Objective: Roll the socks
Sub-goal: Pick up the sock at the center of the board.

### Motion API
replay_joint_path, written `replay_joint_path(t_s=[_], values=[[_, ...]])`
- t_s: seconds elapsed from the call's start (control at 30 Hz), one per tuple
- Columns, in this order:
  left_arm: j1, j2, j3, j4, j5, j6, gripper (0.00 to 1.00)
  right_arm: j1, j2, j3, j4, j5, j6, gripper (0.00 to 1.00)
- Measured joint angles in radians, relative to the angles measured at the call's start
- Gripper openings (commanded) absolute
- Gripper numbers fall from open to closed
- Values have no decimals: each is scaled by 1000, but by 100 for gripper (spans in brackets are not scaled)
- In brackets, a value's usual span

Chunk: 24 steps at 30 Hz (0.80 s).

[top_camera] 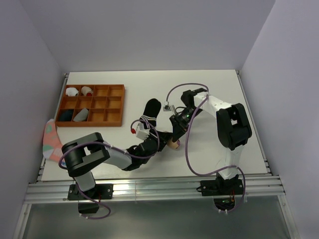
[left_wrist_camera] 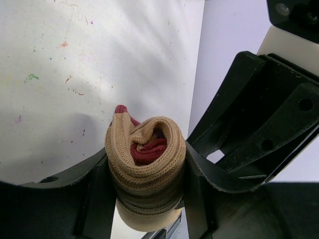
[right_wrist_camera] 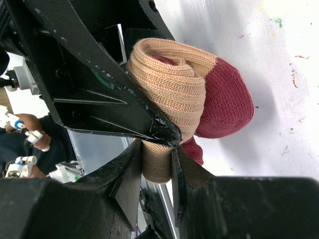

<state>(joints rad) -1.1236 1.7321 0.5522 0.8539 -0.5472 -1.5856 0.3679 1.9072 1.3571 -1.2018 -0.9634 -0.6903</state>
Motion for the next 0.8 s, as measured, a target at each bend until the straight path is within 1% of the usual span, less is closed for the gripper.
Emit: replay_joint_path(t_s=[0.03,0.07,0.1,0.13,0.2,0.23,0.3,0.33,0.43,0.57,0.8], values=[[0,0,0,1,1,6,9,1,-2,0,2,4,4,23],[0,-1,0,2,1,12,0,3,-7,0,5,11,13,25],[0,-1,2,2,1,15,0,5,-13,0,9,19,21,28],[0,-2,3,2,1,18,0,6,-21,-1,15,27,32,36],[1,-8,6,2,0,21,0,10,-49,-5,35,50,74,43],[2,-13,6,2,0,23,0,14,-71,-10,48,60,98,48],[3,-29,6,-8,-3,31,0,21,-114,-21,71,81,141,54],[4,-37,6,-14,-5,34,0,24,-132,-23,77,87,153,59],[8,-78,6,-52,-11,60,0,31,-192,-23,94,99,192,62],[25,-138,2,-100,-10,105,0,31,-249,-23,113,109,223,63],[101,-275,-42,-194,-3,166,0,11,-308,-24,132,155,260,64]])
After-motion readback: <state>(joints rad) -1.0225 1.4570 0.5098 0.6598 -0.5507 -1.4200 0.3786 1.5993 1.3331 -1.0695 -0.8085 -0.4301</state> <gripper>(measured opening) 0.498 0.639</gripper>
